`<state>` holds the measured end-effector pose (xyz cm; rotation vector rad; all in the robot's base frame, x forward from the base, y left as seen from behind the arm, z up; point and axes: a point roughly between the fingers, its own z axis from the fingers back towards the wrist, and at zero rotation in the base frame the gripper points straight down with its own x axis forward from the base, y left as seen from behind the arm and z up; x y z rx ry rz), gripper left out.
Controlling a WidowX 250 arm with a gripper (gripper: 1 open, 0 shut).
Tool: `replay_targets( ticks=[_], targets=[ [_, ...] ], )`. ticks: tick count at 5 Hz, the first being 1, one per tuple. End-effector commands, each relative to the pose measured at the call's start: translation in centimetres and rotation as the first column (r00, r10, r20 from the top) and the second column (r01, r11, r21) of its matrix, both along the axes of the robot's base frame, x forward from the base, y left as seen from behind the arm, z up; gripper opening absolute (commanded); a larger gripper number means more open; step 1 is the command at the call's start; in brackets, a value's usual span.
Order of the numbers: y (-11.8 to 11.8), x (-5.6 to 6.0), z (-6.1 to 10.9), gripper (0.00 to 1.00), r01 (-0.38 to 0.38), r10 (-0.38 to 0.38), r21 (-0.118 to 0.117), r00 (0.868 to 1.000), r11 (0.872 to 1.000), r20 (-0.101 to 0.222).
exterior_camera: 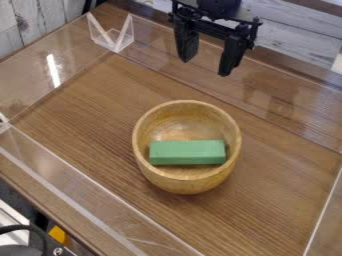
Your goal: Remove the green block from inside the brown bowl and put it on the table
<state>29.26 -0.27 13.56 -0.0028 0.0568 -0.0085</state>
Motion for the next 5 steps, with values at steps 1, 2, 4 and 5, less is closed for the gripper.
replay_targets(
  ticks=[1,2,4,5],
  targets=[
    [-0.2,-0.5,-0.5,1.00,0.063,-0.063,-0.004,0.998,0.998,-0.023],
    [-0.3,-1.8,-0.9,1.00,0.219,-0.219,-0.014,0.975,0.976,-0.044],
    [0.3,-2.8,-1.6,1.00,0.342,-0.343,-0.031,0.937,0.939,-0.063],
    [0.1,-3.4,-1.8,1.00,0.397,-0.399,-0.039,0.914,0.917,-0.074]
  ],
)
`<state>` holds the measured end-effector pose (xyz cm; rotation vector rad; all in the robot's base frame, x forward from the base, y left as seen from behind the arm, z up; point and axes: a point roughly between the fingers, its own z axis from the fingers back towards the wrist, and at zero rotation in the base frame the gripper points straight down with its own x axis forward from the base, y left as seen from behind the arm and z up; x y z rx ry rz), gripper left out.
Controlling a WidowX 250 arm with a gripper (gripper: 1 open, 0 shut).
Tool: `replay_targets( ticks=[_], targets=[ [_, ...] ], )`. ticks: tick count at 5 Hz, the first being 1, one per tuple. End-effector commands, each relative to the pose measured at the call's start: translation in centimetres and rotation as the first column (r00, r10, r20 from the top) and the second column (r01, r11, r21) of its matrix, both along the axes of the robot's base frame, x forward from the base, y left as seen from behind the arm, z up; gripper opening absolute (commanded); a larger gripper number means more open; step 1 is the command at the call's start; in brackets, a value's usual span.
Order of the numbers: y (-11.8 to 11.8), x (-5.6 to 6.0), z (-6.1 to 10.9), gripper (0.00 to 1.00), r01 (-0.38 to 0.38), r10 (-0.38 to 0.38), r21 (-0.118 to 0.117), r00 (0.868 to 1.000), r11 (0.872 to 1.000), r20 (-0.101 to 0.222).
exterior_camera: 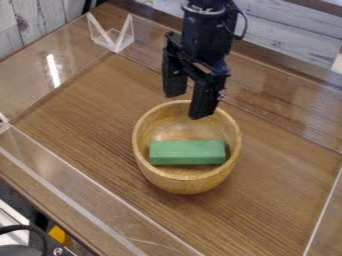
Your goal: Remove the green block from inside the brown bowl and put it on the table
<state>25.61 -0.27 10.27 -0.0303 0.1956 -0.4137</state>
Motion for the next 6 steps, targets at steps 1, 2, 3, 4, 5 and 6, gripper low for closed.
replay_targets(
  ticks=[1,2,3,4,5,6],
  targets=[
    [0.0,-0.4,1.1,1.00,0.068,-0.068,0.000,0.997,0.998,0.048],
    [0.4,-1.6,0.5,1.00,0.151,-0.151,0.002,0.988,0.989,0.043],
    [0.6,-2.4,-0.3,1.00,0.214,-0.214,0.004,0.976,0.977,0.045],
    [1.0,-3.2,-0.7,1.00,0.267,-0.267,0.008,0.963,0.964,0.047],
    [1.2,-3.9,-1.0,1.00,0.304,-0.305,0.015,0.951,0.953,0.051],
    [0.9,-3.6,-1.6,1.00,0.323,-0.324,0.022,0.945,0.946,0.057]
  ],
)
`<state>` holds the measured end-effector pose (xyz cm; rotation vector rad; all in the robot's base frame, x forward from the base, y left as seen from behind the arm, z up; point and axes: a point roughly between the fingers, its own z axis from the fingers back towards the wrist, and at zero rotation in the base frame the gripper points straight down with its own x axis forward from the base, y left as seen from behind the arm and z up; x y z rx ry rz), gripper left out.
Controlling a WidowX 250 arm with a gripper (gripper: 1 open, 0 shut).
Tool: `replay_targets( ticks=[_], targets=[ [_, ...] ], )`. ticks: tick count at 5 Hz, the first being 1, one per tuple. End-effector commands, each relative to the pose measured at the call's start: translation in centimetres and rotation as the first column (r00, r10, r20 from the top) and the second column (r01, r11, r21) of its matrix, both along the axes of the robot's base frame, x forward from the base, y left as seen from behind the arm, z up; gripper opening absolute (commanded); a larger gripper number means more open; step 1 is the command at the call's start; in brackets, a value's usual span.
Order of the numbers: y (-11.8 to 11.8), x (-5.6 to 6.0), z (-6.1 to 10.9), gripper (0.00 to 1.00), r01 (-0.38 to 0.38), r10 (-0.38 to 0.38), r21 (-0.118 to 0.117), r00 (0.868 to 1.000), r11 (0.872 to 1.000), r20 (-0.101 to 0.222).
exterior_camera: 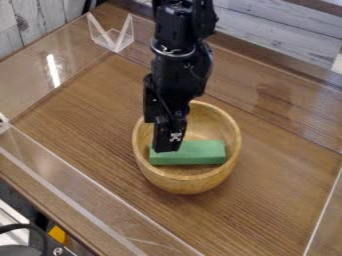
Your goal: Remove the green block from inside the brown bowl and put it on the table
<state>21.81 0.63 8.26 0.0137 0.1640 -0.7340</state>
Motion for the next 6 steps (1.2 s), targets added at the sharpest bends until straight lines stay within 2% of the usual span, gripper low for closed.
replay_targets(
  ticks=[1,3,4,5,6],
  targets=[
    [-0.4,0.6,-0.2,1.00,0.023,-0.024,0.007,0.999,1.000,0.027],
    [1.0,1.0,-3.8,1.00,0.114,-0.115,0.027,0.992,0.993,0.049],
    [0.7,0.9,-4.8,1.00,0.184,-0.186,0.035,0.980,0.982,0.073],
    [0.2,0.7,-5.6,1.00,0.258,-0.261,0.042,0.961,0.965,0.093],
    [-0.5,0.6,-4.9,1.00,0.228,-0.231,0.046,0.968,0.973,0.099]
  ],
)
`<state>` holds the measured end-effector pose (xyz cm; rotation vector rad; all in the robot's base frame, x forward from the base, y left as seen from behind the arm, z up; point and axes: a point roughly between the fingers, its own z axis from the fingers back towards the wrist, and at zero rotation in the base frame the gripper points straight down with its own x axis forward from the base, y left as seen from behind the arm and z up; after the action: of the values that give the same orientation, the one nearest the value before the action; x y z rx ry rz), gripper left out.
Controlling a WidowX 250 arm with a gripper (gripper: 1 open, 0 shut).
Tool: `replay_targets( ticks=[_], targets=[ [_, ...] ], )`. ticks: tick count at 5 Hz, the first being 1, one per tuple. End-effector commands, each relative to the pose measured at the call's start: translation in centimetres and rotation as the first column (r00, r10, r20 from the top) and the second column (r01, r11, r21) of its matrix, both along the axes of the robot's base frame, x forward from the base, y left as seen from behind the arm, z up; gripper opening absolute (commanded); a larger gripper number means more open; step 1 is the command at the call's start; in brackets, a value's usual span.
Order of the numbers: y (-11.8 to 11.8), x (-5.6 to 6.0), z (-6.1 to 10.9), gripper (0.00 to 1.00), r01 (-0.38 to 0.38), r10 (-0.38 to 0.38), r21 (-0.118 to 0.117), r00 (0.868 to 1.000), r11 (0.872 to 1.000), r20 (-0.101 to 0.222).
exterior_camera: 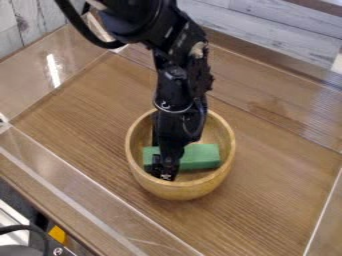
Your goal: Remove the green block from inside the brown bowl and put it on the table
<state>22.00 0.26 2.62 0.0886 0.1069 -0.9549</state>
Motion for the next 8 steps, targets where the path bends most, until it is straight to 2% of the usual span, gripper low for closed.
replay_targets(
  ticks=[1,2,3,4,6,8],
  targets=[
    [-0.8,0.5,1.3,1.00,-0.025,0.025,-0.001,0.999,1.000,0.046],
    [-1.1,1.2,1.5,1.00,0.000,0.000,0.000,0.998,1.000,0.057],
    [-1.3,1.9,1.8,0.00,0.026,-0.026,0.004,0.997,1.000,0.068],
    [-1.1,2.0,1.5,0.00,0.026,-0.026,0.001,0.997,1.000,0.067],
    [-0.2,1.3,2.7,0.00,0.020,-0.020,-0.004,0.998,1.000,0.066],
    [-0.5,1.6,2.4,0.00,0.019,-0.019,-0.010,0.997,1.000,0.069]
  ],
)
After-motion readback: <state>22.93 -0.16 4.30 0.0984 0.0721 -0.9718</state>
